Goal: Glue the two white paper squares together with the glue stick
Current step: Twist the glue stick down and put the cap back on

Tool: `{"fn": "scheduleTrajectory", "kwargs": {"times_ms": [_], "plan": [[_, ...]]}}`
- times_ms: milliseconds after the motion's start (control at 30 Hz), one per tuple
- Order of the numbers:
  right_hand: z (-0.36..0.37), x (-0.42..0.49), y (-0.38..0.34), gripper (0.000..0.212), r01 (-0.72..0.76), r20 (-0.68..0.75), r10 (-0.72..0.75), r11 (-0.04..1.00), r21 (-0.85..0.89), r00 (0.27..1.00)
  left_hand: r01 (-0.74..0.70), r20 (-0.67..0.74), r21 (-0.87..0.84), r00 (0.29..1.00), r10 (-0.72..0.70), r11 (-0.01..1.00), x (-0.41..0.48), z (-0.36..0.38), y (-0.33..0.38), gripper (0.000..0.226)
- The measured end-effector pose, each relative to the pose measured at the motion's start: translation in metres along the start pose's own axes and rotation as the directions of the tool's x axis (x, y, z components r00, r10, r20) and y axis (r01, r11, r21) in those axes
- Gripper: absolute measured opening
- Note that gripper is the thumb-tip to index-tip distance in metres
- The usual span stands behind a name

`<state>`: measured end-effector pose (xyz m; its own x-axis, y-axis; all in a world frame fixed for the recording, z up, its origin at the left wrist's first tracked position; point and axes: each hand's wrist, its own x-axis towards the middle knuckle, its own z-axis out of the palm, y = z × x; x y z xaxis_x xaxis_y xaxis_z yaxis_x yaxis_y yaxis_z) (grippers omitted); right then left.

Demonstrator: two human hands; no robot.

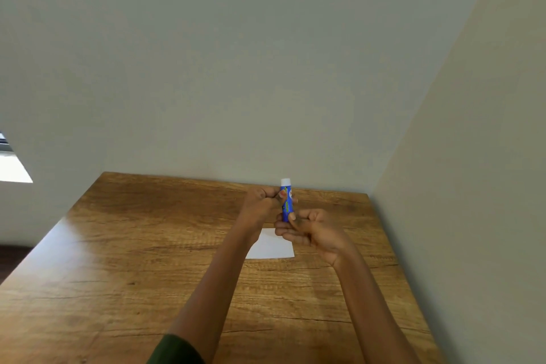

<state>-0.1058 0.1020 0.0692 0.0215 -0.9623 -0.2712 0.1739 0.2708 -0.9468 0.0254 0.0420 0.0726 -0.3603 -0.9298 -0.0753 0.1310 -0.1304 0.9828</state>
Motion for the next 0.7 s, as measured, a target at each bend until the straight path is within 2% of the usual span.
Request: {"fn": "scheduleTrajectory", "kwargs": {"times_ms": [67, 133, 200, 267, 367, 433, 533, 633, 700], "plan": [[0.004, 0.0, 0.002, 0.015, 0.042, -0.161, -0.067, 0.987, -0.154, 0.985, -0.008, -0.031, 0.03, 0.999, 0.009, 1.0, 0.0, 0.001, -0.002, 0.017], [0.007, 0.002, 0.005, 0.02, 0.069, -0.312, -0.206, 0.915, -0.398, 0.927, 0.004, -0.057, 0.027, 0.998, -0.002, 1.0, 0.001, 0.003, -0.006, 0.015], [0.006, 0.005, 0.008, 0.029, 0.087, -0.324, -0.283, 0.858, -0.507, 0.903, 0.03, -0.071, 0.004, 0.997, -0.03, 1.0, 0.001, 0.005, -0.005, 0.014], [0.001, 0.007, 0.009, 0.031, 0.111, -0.19, -0.204, 0.904, -0.412, 0.96, 0.032, -0.07, 0.0, 0.997, -0.032, 0.999, 0.002, 0.003, -0.002, 0.017], [-0.006, 0.006, 0.006, 0.029, 0.051, 0.036, -0.048, 0.996, -0.078, 0.998, 0.017, -0.02, -0.014, 1.0, -0.017, 1.0, 0.0, 0.001, -0.001, 0.02], [-0.005, 0.005, 0.005, 0.025, 0.043, 0.053, -0.042, 0.999, -0.014, 0.998, 0.02, -0.003, -0.032, 1.0, -0.02, 0.999, -0.001, 0.001, -0.002, 0.021], [-0.002, 0.003, 0.004, 0.018, 0.053, -0.051, -0.058, 0.995, -0.08, 0.997, 0.016, -0.018, -0.003, 1.0, -0.016, 1.0, -0.002, 0.002, -0.002, 0.021], [0.002, 0.002, 0.004, 0.011, 0.081, -0.188, -0.132, 0.964, -0.253, 0.973, 0.006, -0.028, -0.008, 1.0, -0.006, 1.0, -0.004, 0.003, -0.004, 0.019], [0.003, 0.003, 0.005, 0.012, 0.1, -0.218, -0.188, 0.927, -0.363, 0.958, 0.011, -0.029, -0.009, 1.0, -0.011, 1.0, -0.004, 0.002, -0.004, 0.028]]}}
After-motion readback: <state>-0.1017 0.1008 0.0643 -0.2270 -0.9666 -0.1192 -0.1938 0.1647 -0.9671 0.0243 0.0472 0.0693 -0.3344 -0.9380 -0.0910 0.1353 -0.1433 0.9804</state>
